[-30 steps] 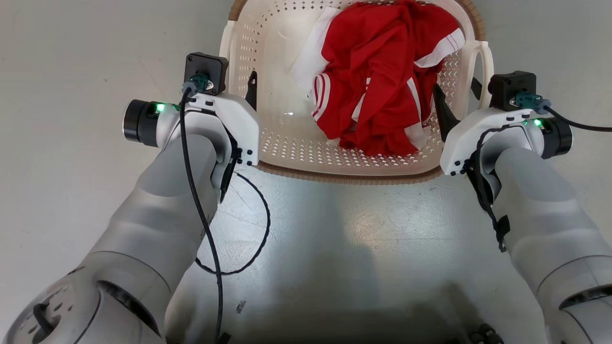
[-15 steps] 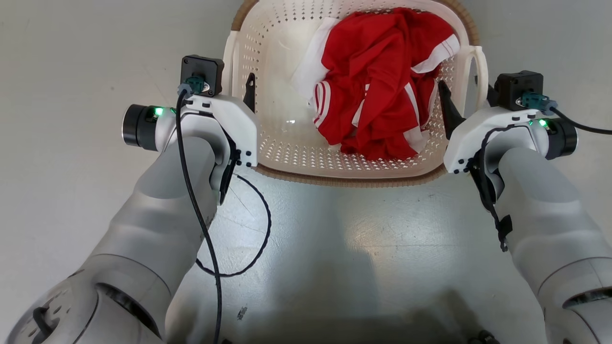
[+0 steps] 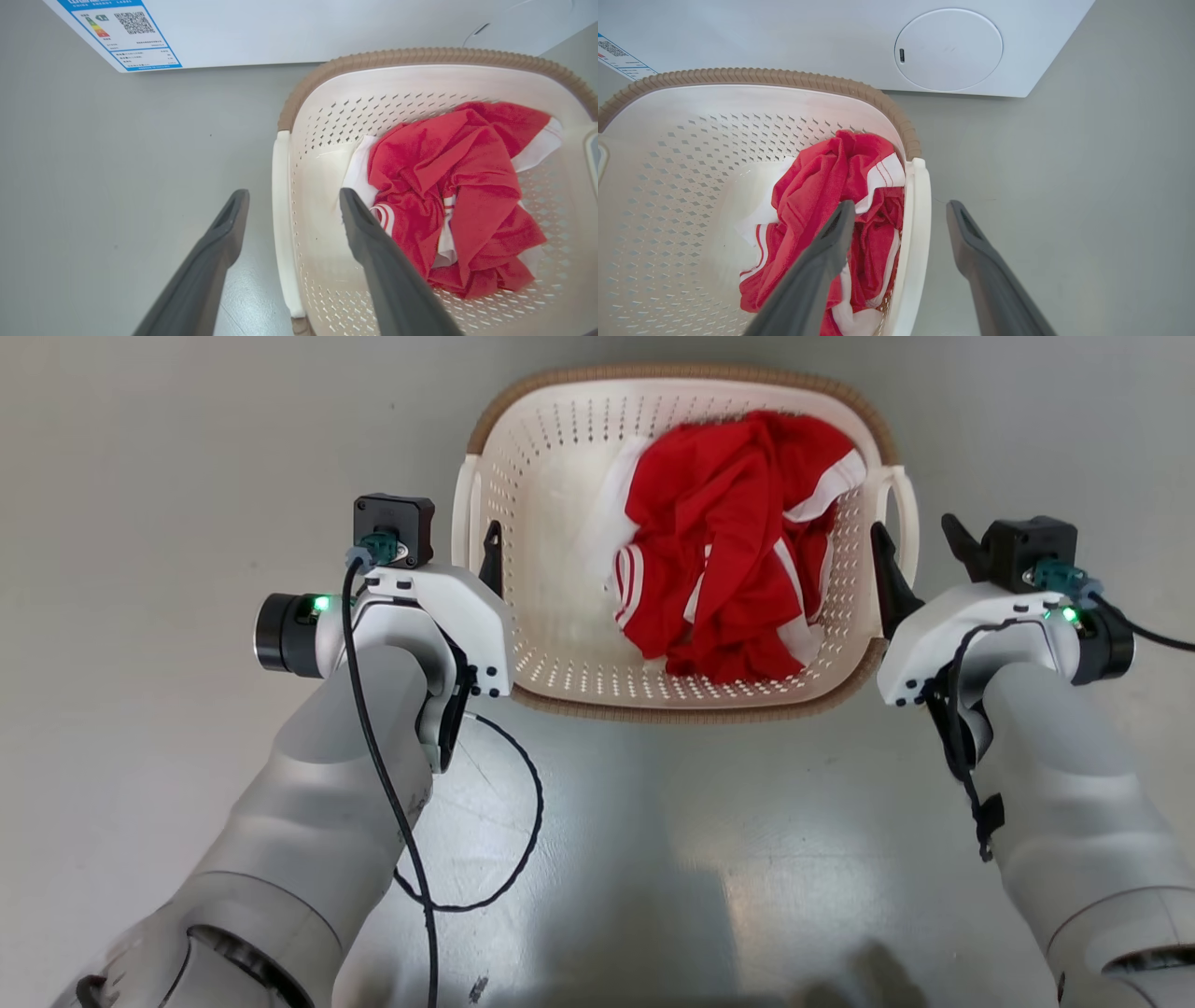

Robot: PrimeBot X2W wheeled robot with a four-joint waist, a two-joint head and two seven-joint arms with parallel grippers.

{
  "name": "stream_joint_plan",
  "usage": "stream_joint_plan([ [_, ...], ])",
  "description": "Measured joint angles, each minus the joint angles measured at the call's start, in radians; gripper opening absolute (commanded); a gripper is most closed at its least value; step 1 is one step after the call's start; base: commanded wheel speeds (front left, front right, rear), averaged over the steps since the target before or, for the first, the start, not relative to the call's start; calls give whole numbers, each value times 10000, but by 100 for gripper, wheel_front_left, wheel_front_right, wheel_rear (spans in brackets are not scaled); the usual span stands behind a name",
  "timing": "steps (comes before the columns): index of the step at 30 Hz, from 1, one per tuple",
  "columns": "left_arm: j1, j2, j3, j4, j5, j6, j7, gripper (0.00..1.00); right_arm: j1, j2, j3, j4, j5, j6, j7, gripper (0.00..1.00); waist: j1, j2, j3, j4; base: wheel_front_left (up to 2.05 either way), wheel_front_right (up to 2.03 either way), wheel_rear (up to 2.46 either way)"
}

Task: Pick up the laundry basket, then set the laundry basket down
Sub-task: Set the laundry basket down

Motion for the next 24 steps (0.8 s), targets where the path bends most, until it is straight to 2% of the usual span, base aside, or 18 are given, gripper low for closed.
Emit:
stream_joint_plan([
  [5,415,-2,437,-347,171,-31,0,100,505,10,313,-251,391,0,0,100,0,0,-586,-34,0,0,0],
  [15,2429,84,1699,-1317,848,-293,0,100,2299,61,957,-890,1085,0,0,100,0,0,-2439,-206,0,0,0],
  [24,4267,219,3009,-2357,1758,-525,0,100,3686,111,821,-1772,1135,0,0,100,0,0,-4362,-326,0,0,0],
])
